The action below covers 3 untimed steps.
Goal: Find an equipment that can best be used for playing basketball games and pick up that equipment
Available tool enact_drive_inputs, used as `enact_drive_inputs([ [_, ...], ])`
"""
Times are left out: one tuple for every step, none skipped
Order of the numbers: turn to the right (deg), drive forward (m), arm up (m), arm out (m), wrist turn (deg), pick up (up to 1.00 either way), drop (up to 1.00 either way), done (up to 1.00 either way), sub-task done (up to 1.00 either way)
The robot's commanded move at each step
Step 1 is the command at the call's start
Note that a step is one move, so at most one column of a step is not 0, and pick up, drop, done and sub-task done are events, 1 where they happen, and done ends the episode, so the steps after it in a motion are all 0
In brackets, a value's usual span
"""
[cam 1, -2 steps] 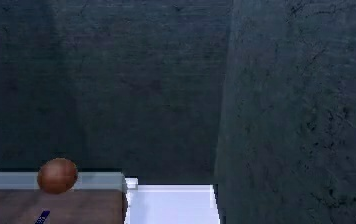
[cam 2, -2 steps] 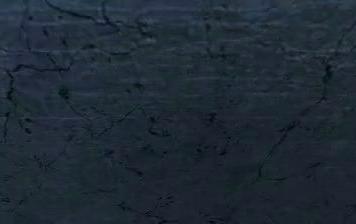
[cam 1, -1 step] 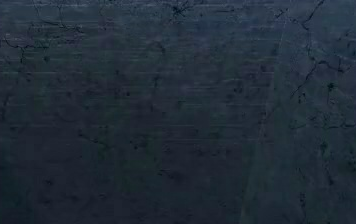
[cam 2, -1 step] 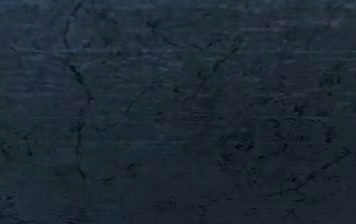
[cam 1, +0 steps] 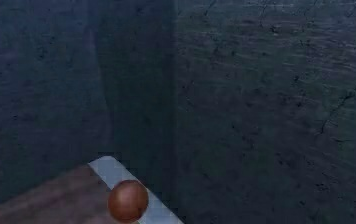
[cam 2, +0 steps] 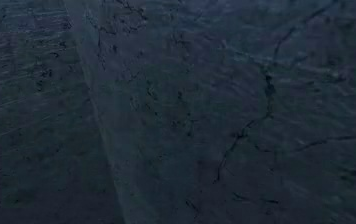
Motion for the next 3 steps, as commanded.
enact_drive_inputs([
  [-45.0,0.00,0.00,0.00,0.0,0.00,0.00,0.00,0.00],
  [-45.0,0.00,0.00,0.00,0.0,0.00,0.00,0.00,0.00],
  [-15.0,0.00,0.00,0.00,0.0,0.00,0.00,0.00,0.00],
])
